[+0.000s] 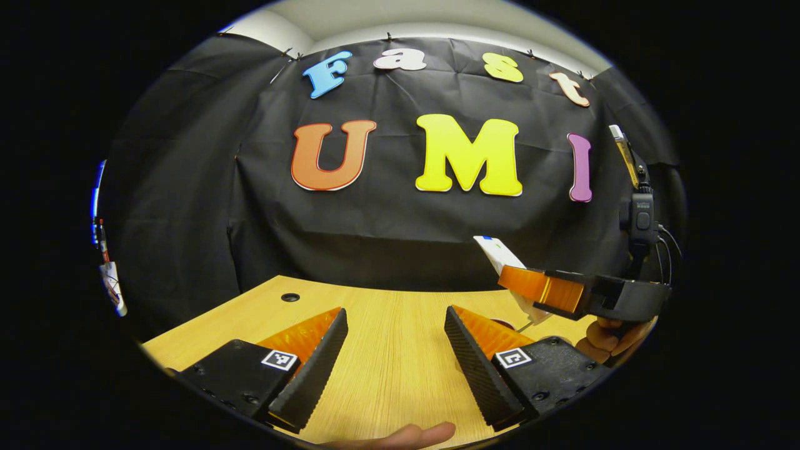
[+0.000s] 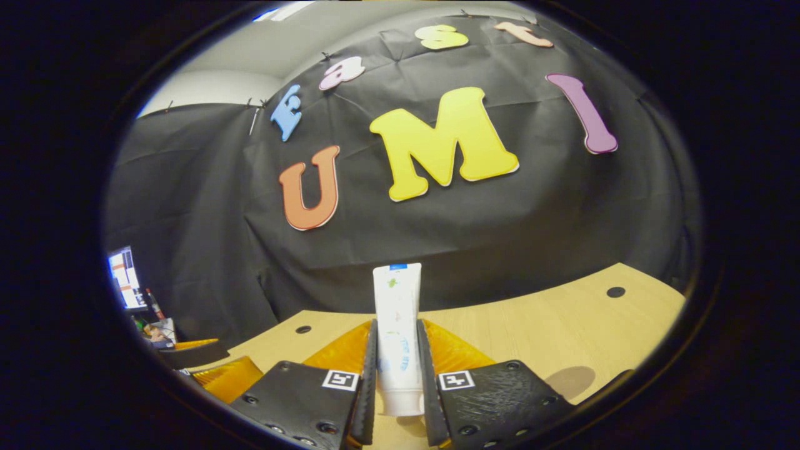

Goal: Put the toothbrush and toothpaste on the desktop into the cup, then pick up the cup and place it on the coaster on the desktop.

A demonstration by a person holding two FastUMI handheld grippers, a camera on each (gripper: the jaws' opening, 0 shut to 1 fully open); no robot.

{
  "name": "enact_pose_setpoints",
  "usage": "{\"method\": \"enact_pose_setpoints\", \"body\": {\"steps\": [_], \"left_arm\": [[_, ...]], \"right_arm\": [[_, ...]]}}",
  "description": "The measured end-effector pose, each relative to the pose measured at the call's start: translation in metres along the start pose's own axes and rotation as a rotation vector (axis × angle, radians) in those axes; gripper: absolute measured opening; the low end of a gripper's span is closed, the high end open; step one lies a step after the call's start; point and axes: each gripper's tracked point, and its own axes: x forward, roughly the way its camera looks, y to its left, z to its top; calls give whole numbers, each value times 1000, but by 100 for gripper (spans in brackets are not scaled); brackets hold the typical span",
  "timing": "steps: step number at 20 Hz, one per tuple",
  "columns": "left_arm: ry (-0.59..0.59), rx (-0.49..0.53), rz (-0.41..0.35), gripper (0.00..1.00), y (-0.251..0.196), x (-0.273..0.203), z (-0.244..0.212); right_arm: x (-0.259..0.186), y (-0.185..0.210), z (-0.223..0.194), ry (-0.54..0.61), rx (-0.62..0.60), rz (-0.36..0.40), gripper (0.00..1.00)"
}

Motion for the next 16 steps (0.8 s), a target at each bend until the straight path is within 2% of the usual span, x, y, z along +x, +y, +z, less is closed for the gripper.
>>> {"method": "enact_pose_setpoints", "body": {"steps": [1,2,7,9,10,13,16], "left_arm": [[9,-7,-6,94,-1,1,-3],[12,-12,-13,99,-3,3,-5],[25,-1,-14,99,-3,4,-11],[32,-3,-13,99,-2,5,-15],[34,-5,-13,99,-3,6,-15],[46,-5,-12,99,-3,6,-19],[55,-10,-13,99,-4,7,-24]], "right_arm": [[2,-2,-3,2,-6,-5,32],[3,-1,-5,13,-14,-8,34],[16,-4,-6,15,-9,-22,32],[18,-7,-5,11,-14,-32,34],[19,-6,-6,12,-14,-31,30],[18,-4,-4,10,-4,-17,34],[11,-3,6,-18,-15,-20,23]]}}
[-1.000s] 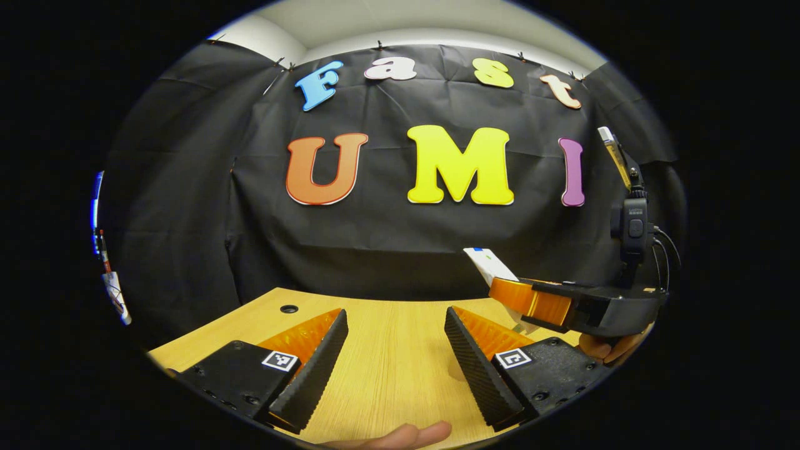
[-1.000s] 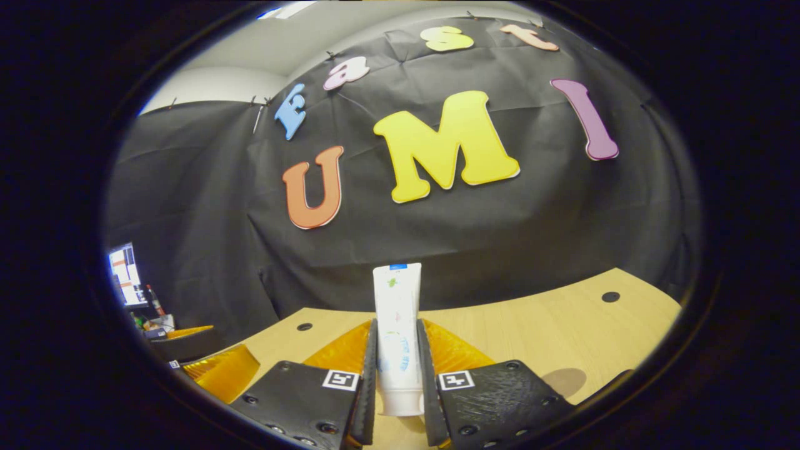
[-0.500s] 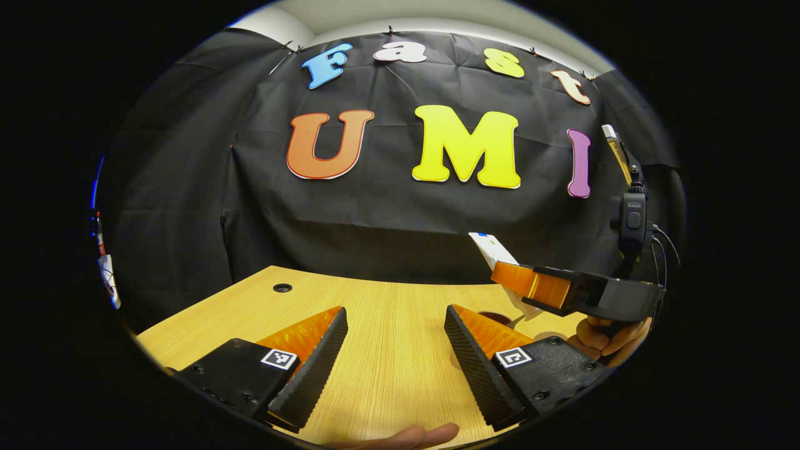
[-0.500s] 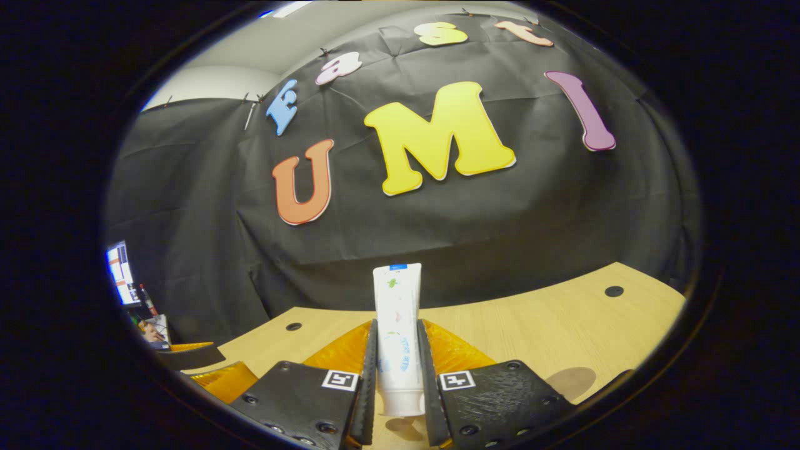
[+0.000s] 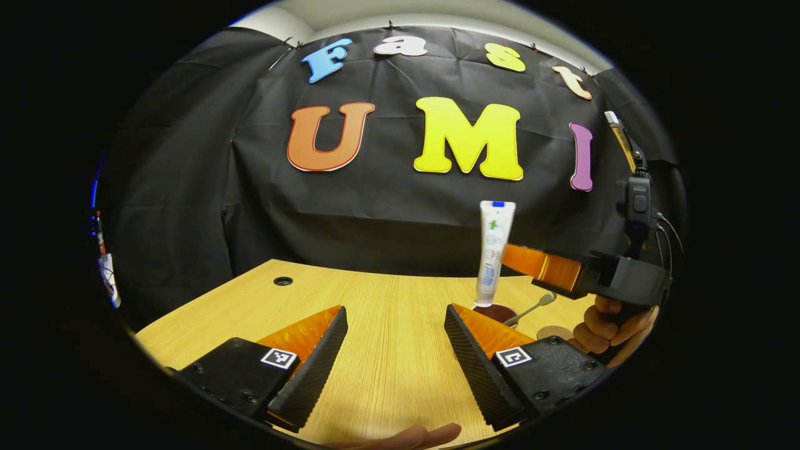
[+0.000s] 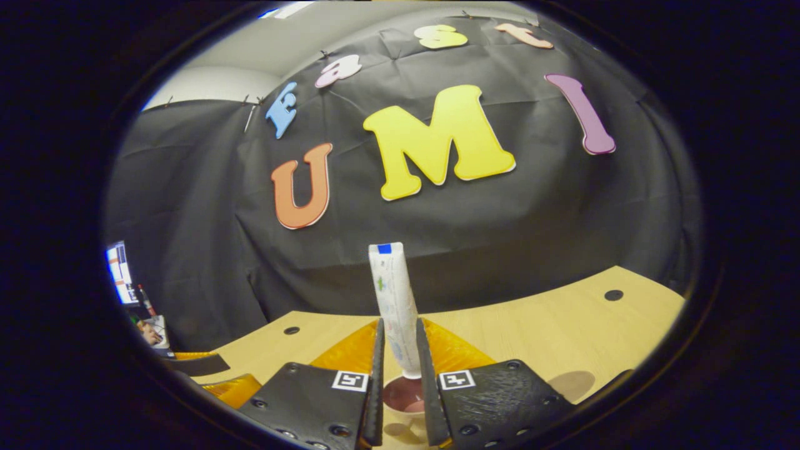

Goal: Put the toothbrush and toothpaste on the desktop into the cup, then pick up the cup and place it on the coaster on the desktop.

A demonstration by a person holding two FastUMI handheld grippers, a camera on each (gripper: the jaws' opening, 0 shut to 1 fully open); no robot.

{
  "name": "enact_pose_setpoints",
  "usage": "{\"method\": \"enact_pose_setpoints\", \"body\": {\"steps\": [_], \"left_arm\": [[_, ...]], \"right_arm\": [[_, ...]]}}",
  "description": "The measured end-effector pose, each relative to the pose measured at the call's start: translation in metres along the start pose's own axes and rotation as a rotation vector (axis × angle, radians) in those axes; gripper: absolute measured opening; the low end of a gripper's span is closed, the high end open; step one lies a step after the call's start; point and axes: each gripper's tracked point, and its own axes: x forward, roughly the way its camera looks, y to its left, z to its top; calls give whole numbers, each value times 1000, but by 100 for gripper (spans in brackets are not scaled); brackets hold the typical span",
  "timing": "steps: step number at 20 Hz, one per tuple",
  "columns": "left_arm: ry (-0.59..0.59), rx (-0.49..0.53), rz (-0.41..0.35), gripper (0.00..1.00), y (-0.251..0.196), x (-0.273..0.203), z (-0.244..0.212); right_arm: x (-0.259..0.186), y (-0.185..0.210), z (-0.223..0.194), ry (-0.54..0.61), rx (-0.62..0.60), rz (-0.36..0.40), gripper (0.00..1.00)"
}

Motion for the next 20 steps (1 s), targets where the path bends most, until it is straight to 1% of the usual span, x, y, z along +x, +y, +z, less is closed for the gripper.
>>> {"method": "enact_pose_setpoints", "body": {"steps": [1,2,3,4,6,7,8,9,10,11,13,15,16,17,18,19,20], "left_arm": [[4,-4,0,99,-1,1,-1],[7,-5,-1,99,-2,1,-2],[11,-5,-1,99,-2,1,-4],[16,1,6,99,-1,1,-7],[21,4,8,99,0,5,-11],[22,4,7,99,-2,5,-11],[24,8,6,99,-2,6,-11],[23,14,10,99,0,9,-11],[21,19,14,99,0,11,-11],[17,24,12,99,-2,11,-9],[5,44,5,99,-5,14,-3],[-10,71,3,99,-7,16,3],[-20,87,7,99,-4,16,7],[-44,115,14,99,0,16,16],[-52,119,18,99,2,19,19],[-51,98,12,99,5,22,20],[-47,73,5,99,6,23,21]], "right_arm": [[-3,0,0,5,-4,3,27],[-5,1,0,9,-4,6,27],[-7,0,-1,11,1,9,23],[-8,-7,0,7,3,-6,27],[-5,-17,2,9,0,-28,27],[-4,-22,3,5,-5,-36,30],[-2,-24,7,1,-21,-41,23],[1,-25,8,-1,-40,-45,27],[3,-27,9,4,-55,-50,34],[8,-28,11,19,-62,-56,34],[16,-28,12,73,-74,-65,44],[27,-29,19,128,-119,-97,49],[32,-25,20,159,-133,-97,54],[45,-17,26,211,-127,-92,56],[57,-16,31,247,-116,-106,59],[68,-13,35,269,-107,-114,60],[83,-15,38,292,-106,-140,62]]}}
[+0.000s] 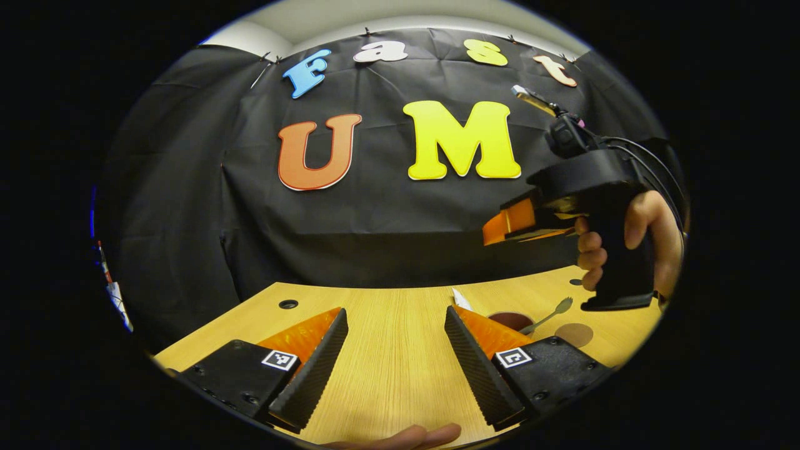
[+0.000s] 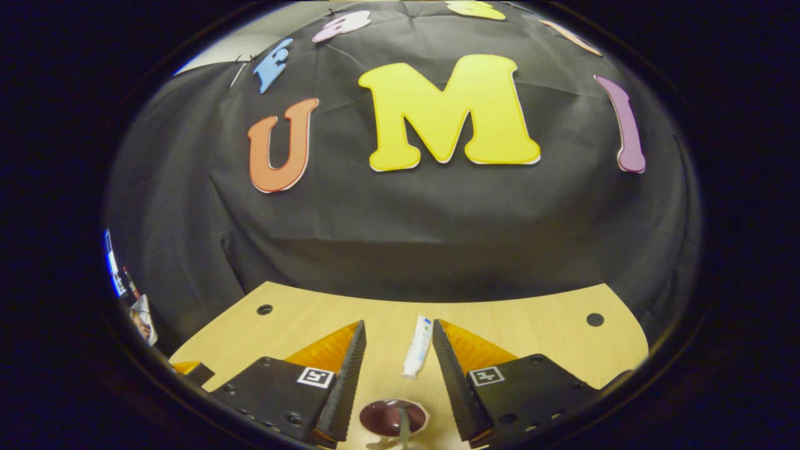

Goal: Put the toothbrush and toothpaste on the desktop into the cup, then pick up the cup and place it on the coaster on the desktop.

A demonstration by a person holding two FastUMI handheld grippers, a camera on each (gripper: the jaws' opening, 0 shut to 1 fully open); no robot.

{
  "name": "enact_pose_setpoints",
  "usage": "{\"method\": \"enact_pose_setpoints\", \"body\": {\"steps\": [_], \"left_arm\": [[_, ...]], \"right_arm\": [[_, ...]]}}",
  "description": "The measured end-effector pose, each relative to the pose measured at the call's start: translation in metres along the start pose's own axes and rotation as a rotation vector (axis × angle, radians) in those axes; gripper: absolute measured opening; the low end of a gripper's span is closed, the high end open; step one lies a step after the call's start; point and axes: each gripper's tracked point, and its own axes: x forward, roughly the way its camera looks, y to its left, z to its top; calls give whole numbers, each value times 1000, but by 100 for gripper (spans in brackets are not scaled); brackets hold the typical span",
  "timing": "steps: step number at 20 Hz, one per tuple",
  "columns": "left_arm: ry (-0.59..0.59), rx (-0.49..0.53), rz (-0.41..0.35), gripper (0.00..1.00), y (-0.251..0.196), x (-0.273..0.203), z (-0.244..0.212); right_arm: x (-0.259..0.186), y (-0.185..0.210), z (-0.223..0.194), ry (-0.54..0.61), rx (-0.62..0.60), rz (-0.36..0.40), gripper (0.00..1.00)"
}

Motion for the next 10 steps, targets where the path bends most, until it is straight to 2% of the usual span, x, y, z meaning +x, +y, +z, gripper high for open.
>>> {"method": "enact_pose_setpoints", "body": {"steps": [3,6,8,10], "left_arm": [[0,-25,14,99,12,0,-2],[-3,-50,3,99,20,3,-10],[15,-60,18,99,28,3,-21],[29,-61,14,99,28,4,-25]], "right_arm": [[43,5,-5,107,16,-27,64],[106,10,-40,256,-14,-69,63],[126,10,-64,321,-51,-78,63],[148,-3,-85,361,-79,-122,63]]}}
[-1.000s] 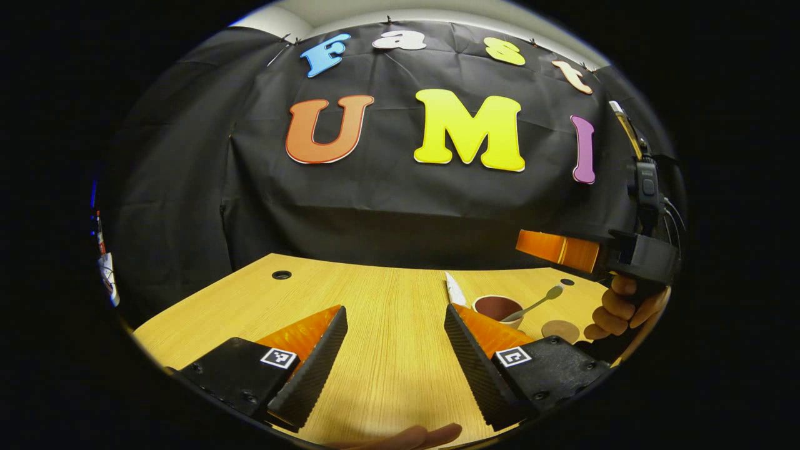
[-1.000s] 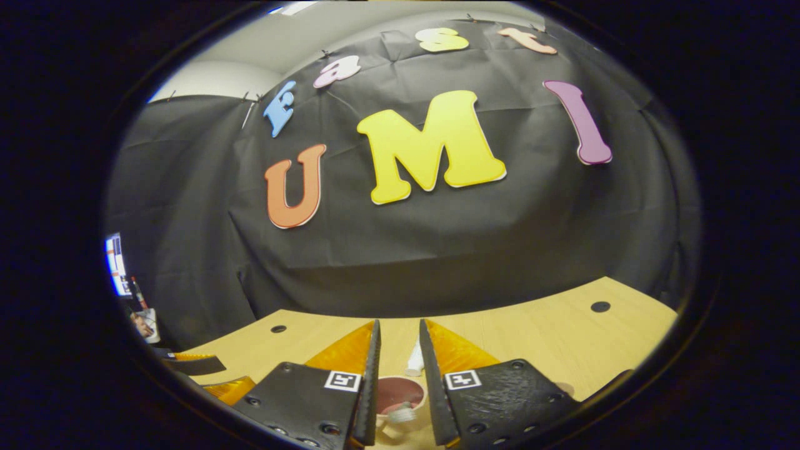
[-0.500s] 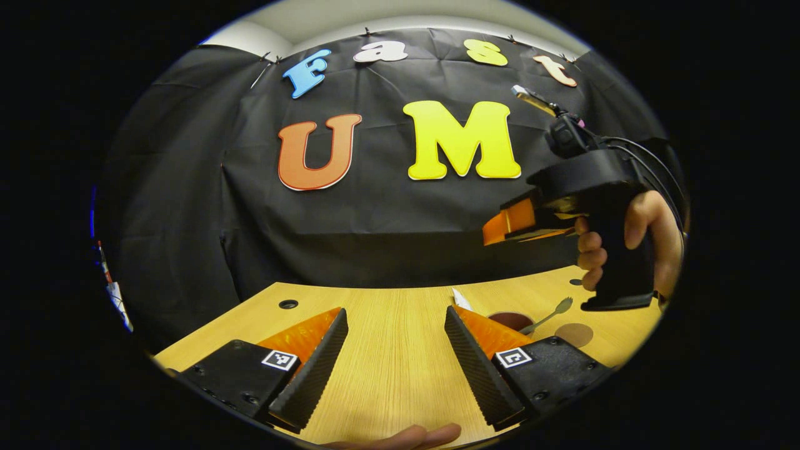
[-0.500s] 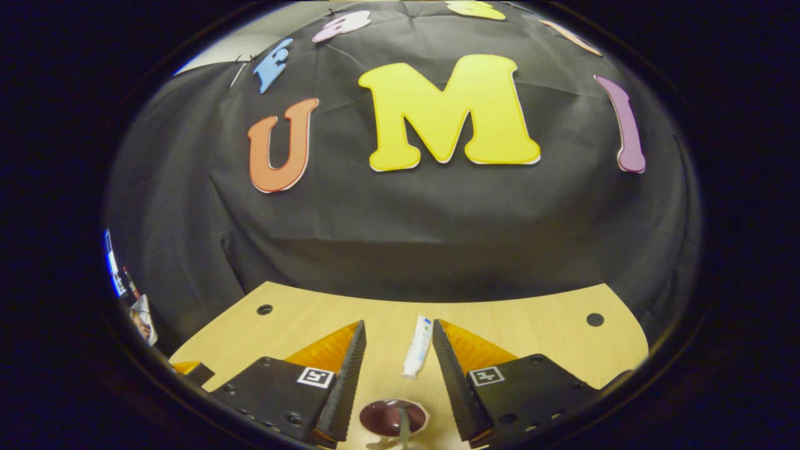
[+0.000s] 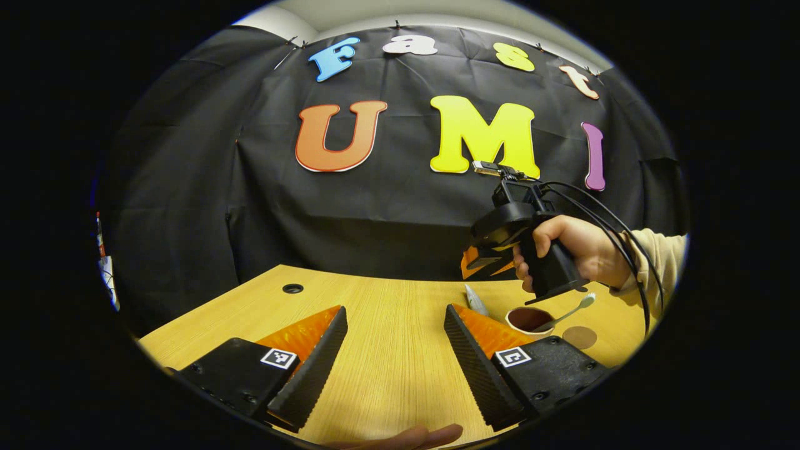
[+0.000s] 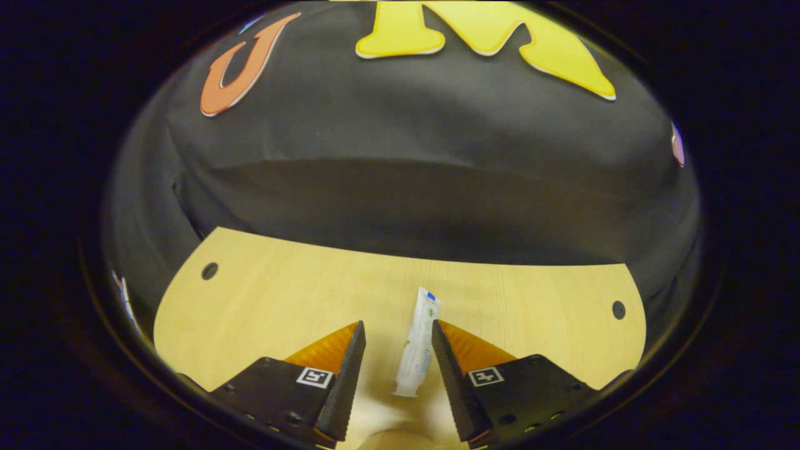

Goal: Put the toothbrush and toothpaste on the desktop into the cup, then pick up the cup and place it on the coaster on the desktop.

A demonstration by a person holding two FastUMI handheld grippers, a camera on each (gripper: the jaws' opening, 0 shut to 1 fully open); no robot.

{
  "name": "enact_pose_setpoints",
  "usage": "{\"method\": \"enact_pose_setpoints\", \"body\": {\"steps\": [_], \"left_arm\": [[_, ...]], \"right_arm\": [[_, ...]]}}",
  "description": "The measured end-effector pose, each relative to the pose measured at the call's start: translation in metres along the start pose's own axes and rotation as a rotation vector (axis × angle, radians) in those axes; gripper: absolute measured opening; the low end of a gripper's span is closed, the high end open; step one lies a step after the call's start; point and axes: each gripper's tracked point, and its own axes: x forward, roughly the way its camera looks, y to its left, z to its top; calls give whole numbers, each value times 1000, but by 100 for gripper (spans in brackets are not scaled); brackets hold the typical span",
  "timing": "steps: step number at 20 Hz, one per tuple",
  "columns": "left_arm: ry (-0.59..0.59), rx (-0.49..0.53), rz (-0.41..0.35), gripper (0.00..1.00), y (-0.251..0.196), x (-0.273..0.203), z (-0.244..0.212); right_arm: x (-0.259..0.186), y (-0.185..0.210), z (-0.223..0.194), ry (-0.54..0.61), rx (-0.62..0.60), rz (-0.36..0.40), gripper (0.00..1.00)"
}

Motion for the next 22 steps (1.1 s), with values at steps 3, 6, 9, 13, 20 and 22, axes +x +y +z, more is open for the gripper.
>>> {"method": "enact_pose_setpoints", "body": {"steps": [3,6,9,13,20,22], "left_arm": [[2,-8,6,100,4,2,-2],[21,-17,-4,98,0,2,-7],[15,-14,0,98,2,2,-6],[4,-9,23,98,5,2,-3],[-23,-13,33,98,5,0,3],[-24,-16,33,98,5,0,2]], "right_arm": [[30,-4,-20,119,102,5,62],[44,-7,-31,187,138,1,62],[48,-11,-39,236,113,-55,50],[53,-21,-62,339,156,-57,38],[48,-13,-64,369,156,9,18],[45,-14,-57,347,169,27,18]]}}
